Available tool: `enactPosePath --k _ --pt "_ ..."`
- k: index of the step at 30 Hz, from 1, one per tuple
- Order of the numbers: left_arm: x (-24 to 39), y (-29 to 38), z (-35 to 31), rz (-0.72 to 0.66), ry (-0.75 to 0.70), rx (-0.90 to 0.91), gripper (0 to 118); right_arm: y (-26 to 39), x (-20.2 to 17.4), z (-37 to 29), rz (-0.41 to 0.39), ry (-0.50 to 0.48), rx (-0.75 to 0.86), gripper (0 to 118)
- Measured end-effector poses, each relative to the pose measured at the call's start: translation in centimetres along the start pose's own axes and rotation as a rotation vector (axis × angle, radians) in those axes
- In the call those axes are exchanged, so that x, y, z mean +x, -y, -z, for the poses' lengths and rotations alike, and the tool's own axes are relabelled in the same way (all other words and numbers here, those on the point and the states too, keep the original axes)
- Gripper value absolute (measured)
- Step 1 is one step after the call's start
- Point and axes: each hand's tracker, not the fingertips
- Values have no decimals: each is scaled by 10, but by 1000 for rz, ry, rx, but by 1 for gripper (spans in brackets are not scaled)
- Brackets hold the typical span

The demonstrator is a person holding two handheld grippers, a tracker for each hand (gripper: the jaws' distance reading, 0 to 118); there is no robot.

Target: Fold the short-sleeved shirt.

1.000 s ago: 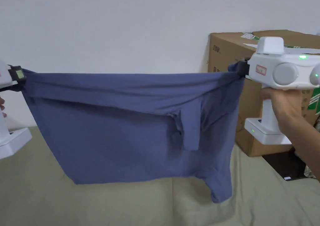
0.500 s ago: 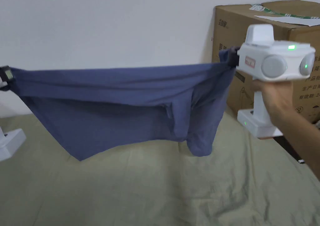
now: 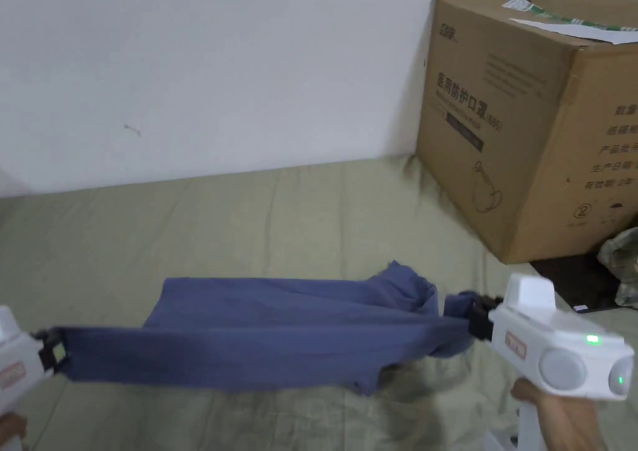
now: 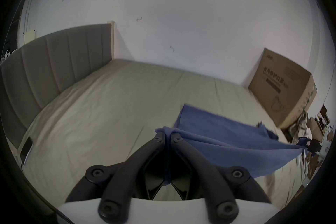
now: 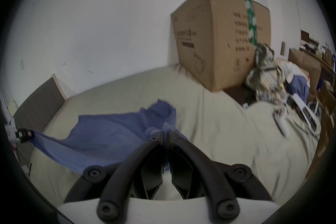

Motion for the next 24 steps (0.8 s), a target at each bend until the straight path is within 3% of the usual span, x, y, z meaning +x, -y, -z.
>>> enactPosePath --k 12,24 --pt "-70 141 -79 -42 -38 -163 1 131 23 -99 122 38 -97 3" --pt "-96 227 -109 15 -172 -413 1 223 26 -135 92 115 -384 4"
